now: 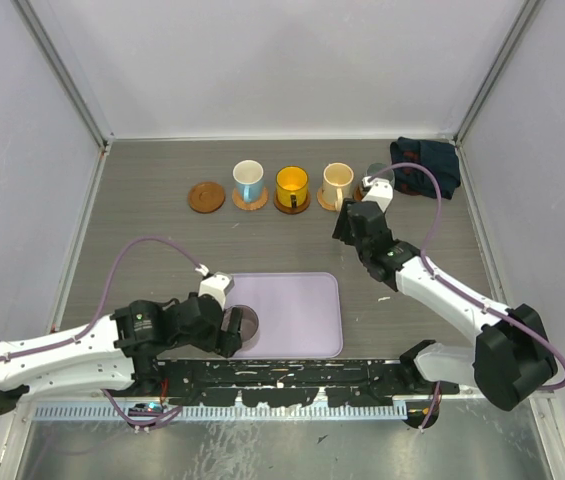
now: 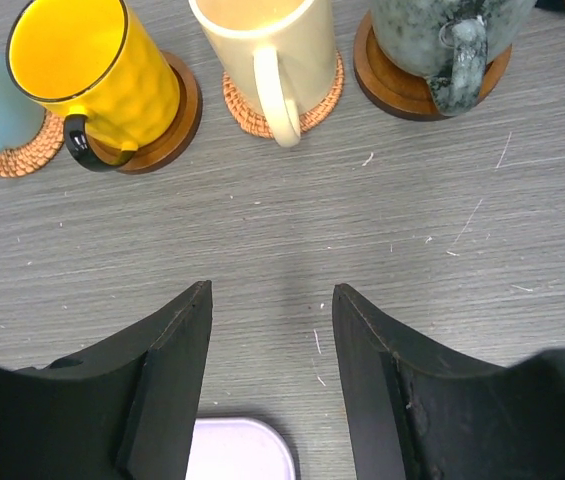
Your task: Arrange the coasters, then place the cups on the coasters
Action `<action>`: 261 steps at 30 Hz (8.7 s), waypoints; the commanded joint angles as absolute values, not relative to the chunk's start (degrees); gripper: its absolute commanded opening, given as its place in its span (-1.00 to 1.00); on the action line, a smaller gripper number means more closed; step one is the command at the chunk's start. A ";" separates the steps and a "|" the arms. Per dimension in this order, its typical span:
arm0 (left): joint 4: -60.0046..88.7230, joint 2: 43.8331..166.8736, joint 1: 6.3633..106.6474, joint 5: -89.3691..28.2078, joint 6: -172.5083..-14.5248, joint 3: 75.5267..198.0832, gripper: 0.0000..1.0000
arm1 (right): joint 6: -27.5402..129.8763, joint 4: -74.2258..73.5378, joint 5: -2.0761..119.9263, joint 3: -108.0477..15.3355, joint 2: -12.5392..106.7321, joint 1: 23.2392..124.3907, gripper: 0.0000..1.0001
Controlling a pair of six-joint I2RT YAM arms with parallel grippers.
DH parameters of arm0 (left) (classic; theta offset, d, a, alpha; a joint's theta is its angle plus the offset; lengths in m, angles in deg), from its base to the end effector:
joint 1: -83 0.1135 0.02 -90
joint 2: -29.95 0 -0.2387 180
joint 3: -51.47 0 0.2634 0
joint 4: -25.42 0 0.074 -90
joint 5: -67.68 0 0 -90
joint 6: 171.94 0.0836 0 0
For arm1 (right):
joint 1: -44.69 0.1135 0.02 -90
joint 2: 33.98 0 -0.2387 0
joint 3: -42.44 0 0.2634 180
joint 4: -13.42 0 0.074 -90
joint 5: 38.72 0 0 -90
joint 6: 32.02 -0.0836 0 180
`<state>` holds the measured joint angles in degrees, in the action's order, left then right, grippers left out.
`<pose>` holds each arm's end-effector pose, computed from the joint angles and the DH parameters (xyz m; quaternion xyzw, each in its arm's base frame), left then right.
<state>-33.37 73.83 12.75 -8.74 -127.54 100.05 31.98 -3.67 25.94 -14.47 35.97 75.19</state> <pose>0.0866 -0.1830 0.1748 0.1660 0.9306 -0.1997 0.2579 0.2974 0.1337 0.2032 0.0762 0.8491 0.0630 0.5188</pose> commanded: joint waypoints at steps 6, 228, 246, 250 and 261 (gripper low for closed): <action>-33.52 71.80 10.30 -8.77 -128.25 101.17 0.65 | 29.85 -1.41 26.38 -13.31 33.25 75.02 0.11; 26.39 128.16 70.09 -10.54 -94.07 126.62 0.06 | 41.37 -8.47 1.14 -5.18 0.33 80.64 0.00; 12.19 107.79 70.58 -2.84 -97.24 122.03 0.96 | 42.09 -9.00 -4.66 -7.02 0.02 80.21 0.04; 6.80 101.35 72.32 -1.22 -100.37 120.51 0.96 | 42.12 -9.67 -5.73 -8.12 0.33 77.64 0.13; -5.90 85.53 75.45 5.65 -105.51 115.91 0.96 | 35.15 -12.43 14.60 -12.05 7.97 54.62 0.33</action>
<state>-1.33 89.50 75.17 0.62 -103.15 116.45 39.92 -12.04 4.43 -8.33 4.36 62.14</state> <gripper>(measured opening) 0.982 0.641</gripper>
